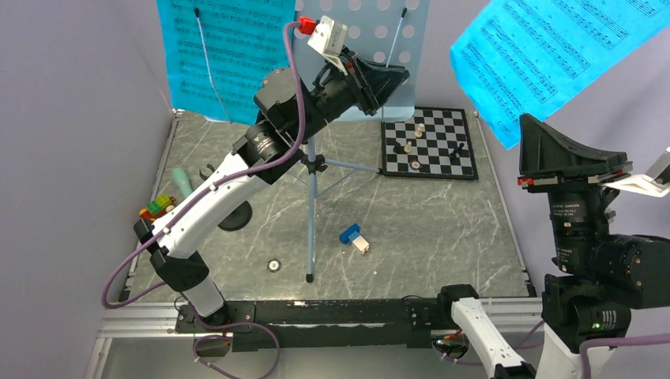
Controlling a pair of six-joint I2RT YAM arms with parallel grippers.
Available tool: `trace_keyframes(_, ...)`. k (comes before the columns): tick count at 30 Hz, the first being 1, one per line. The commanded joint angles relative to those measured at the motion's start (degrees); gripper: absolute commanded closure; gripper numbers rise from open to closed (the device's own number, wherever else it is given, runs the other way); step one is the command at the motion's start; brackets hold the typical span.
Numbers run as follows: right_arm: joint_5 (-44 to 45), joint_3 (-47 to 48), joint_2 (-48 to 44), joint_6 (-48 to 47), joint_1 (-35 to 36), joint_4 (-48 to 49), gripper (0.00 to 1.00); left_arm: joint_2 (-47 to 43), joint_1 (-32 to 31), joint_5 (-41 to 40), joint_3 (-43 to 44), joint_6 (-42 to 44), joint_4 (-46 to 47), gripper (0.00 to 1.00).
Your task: Pack up the instrument practice props
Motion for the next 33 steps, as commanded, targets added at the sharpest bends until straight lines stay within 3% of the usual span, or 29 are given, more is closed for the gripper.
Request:
trace_keyframes(1,2.77,0.18,-1.12,-0.98,0.28,-2.04,1.00,1.55,-0.47,2.24,2.22,-3.18,3.63,0.80)
trace_keyframes(4,3.46,-1.00,-1.80,-1.22,0.29,-2.40,1.00,1.92,-0.47,2.96,2.35,-3.56,3.81,0.74)
trace_keyframes(9,3.62,-4.26,-2.43,-0.77,0.41,-2.16,1.00,-1.70,-0.48,0.51,-2.80,-3.45,5.56,0.31)
trace_keyframes(16,2.34,-7.95,-2.36,0.31,0.39,-1.31,1.00,-7.96,-0.48,-2.38,-9.09,-1.19,5.85,0.05)
trace_keyframes(19,1.89,-9.87,-2.21,0.53,0.33,-1.14,1.00,-11.64,-0.47,-3.63,-13.80,-1.15,7.20,0.01)
trace_keyframes(33,1.81,-23.92,-3.08,1.43,0.34,-0.97,1.00,-26.78,-2.78,-1.83,-36.41,-6.09,11.89,0.01)
